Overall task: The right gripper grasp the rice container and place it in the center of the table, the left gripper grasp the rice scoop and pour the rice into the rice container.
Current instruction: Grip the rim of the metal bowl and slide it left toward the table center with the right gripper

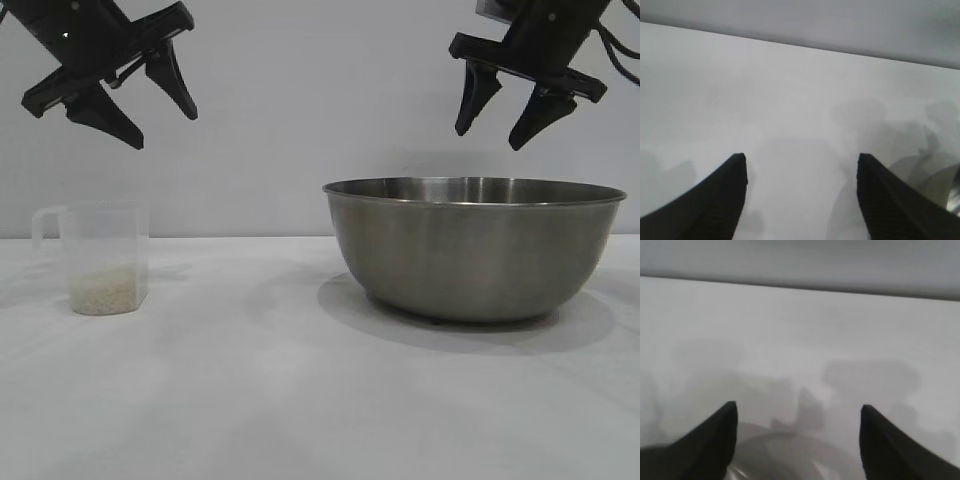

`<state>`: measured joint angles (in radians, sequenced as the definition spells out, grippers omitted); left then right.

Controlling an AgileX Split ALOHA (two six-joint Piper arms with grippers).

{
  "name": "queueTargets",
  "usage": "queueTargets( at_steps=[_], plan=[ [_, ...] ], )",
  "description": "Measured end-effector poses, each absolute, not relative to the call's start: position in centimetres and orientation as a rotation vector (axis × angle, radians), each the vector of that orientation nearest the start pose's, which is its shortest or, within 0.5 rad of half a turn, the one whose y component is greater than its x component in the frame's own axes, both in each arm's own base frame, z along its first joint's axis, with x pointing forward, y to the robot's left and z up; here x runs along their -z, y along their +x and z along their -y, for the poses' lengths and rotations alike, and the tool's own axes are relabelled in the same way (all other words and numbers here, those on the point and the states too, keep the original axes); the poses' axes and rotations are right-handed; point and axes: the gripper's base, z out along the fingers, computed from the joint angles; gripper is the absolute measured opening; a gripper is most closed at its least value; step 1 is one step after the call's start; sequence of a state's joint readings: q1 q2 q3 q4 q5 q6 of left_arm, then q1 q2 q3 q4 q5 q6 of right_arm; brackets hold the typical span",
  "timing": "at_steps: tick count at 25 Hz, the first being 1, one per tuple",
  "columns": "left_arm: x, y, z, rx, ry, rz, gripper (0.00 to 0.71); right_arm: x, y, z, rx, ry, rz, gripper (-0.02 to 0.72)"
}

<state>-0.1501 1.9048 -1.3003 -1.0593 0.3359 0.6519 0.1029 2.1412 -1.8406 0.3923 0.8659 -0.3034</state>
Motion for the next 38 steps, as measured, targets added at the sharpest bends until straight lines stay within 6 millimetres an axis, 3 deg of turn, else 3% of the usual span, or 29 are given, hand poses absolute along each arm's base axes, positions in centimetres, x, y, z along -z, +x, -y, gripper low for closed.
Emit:
queueTargets(
  at_steps=[10,19,22,30,38],
  plan=[
    [-21.7,41.6,9.0,0.613,-0.105,-2.296,0.414,-25.7,43.5,-7.0,-0.391,-0.474,-2.828,0.442],
    [-21.6,41.5,9.1,0.63,-0.092,-2.308,0.414,-26.0,43.2,-6.2,-0.29,-0.272,-2.895,0.442],
    [-21.6,41.5,9.1,0.63,-0.092,-2.308,0.414,-25.2,42.8,-6.4,-0.338,-0.243,-2.927,0.442],
    [-21.6,41.5,9.2,0.635,-0.089,-2.311,0.414,-20.3,40.3,-6.2,-0.359,-0.215,-3.119,0.442],
    [-21.6,41.4,9.3,0.649,-0.08,-2.32,0.414,-18.5,39.9,-6.2,-0.363,-0.205,-3.167,0.442]
  ],
)
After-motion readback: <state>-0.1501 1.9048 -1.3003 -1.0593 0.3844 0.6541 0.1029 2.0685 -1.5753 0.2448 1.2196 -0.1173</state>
